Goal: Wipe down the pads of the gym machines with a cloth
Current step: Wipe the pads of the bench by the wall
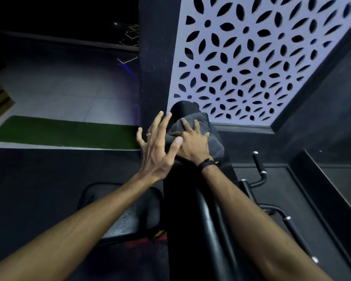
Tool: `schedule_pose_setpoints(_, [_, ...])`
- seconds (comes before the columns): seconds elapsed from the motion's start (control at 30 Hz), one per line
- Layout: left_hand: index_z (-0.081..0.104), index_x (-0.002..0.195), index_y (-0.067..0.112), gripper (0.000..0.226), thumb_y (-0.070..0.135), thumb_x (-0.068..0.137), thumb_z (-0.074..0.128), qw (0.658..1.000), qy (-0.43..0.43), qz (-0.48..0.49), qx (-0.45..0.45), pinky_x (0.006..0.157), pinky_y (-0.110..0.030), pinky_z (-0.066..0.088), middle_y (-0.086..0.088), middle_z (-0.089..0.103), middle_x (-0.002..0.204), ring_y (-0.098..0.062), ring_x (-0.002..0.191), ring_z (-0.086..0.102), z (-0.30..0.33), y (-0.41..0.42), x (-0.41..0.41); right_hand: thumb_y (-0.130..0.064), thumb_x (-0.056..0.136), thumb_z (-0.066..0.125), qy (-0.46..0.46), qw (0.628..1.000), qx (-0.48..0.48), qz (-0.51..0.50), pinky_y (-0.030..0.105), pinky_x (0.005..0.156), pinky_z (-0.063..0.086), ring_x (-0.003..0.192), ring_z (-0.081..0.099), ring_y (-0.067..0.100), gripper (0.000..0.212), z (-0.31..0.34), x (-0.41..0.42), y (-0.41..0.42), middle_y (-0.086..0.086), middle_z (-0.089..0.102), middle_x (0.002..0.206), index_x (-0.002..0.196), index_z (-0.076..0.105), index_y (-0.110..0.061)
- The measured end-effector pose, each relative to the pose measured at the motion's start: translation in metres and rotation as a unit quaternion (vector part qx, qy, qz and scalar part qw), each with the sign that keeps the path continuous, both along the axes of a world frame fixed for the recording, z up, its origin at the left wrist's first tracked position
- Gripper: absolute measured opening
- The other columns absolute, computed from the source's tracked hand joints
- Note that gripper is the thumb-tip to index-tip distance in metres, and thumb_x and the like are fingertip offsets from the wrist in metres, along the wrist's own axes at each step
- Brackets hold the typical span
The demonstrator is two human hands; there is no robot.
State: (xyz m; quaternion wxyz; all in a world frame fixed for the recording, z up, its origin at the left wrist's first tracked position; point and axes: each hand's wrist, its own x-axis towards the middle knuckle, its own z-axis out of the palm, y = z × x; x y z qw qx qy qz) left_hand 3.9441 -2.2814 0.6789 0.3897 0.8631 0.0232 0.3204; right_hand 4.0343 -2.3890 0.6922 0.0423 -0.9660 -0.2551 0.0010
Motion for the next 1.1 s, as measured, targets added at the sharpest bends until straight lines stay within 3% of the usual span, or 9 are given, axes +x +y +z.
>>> schedule_pose_setpoints(0.27, [0.029,0.157,0.028,0.072,0.061,0.093,0.033,0.996,0.018,-0.092,-0.002,0.12,-0.052,-0.005,0.005,0.021,0.166,-0.01,0.149,0.027,-0.016,-0.002,-0.055,-0.049,0.088,0.059,-0.038,0.998,-0.004,-0.058,0.073,0.106,0.03,0.152,0.011,0.037,0.052,-0.015,-0.09,-0.03,-0.005,0.015,0.166,0.139,0.054,-0.041])
schedule_pose_setpoints(0.53, [0.029,0.156,0.03,0.069,0.06,0.094,0.033,0.988,0.002,-0.157,-0.01,0.119,-0.042,-0.011,0.005,0.021,0.166,-0.01,0.149,0.028,-0.007,-0.026,-0.077,-0.04,0.083,0.066,-0.042,0.992,0.036,-0.115,0.072,0.108,0.03,0.152,0.015,0.037,0.059,-0.013,-0.18,-0.051,-0.007,0.019,0.165,0.14,0.051,-0.041])
schedule_pose_setpoints(0.73, [0.031,0.155,0.028,0.068,0.058,0.094,0.032,0.978,-0.003,-0.208,0.024,0.119,-0.044,-0.009,0.003,0.023,0.166,-0.012,0.148,0.029,0.0,-0.049,-0.104,-0.037,0.083,0.066,-0.035,0.986,0.054,-0.154,0.073,0.109,0.026,0.151,0.014,0.04,0.065,-0.016,-0.234,-0.061,-0.003,0.017,0.165,0.145,0.046,-0.036])
schedule_pose_setpoints(0.9, [0.032,0.155,0.028,0.068,0.058,0.094,0.031,0.964,-0.008,-0.257,0.064,0.119,-0.043,-0.007,0.004,0.023,0.165,-0.011,0.147,0.03,0.004,-0.073,-0.142,-0.042,0.088,0.062,-0.061,0.978,0.053,-0.192,0.074,0.106,0.028,0.148,0.023,0.042,0.06,-0.019,-0.279,-0.073,0.002,0.022,0.164,0.145,0.049,-0.031])
schedule_pose_setpoints(1.0, [0.033,0.155,0.027,0.068,0.059,0.094,0.032,0.955,-0.01,-0.286,0.076,0.12,-0.048,-0.005,0.004,0.023,0.165,-0.008,0.147,0.029,0.003,-0.083,-0.164,-0.048,0.094,0.055,-0.093,0.968,0.035,-0.23,0.076,0.102,0.031,0.144,0.031,0.045,0.056,-0.027,-0.3,-0.073,0.005,0.028,0.162,0.148,0.044,-0.036])
schedule_pose_setpoints(1.1, [0.033,0.155,0.027,0.069,0.059,0.094,0.032,0.948,-0.012,-0.305,0.091,0.12,-0.046,-0.006,0.004,0.023,0.165,-0.012,0.147,0.03,0.003,-0.089,-0.178,-0.048,0.097,0.047,-0.088,0.951,0.025,-0.295,0.08,0.103,0.022,0.147,0.023,0.046,0.057,-0.032,-0.315,-0.069,0.007,0.021,0.164,0.151,0.034,-0.039])
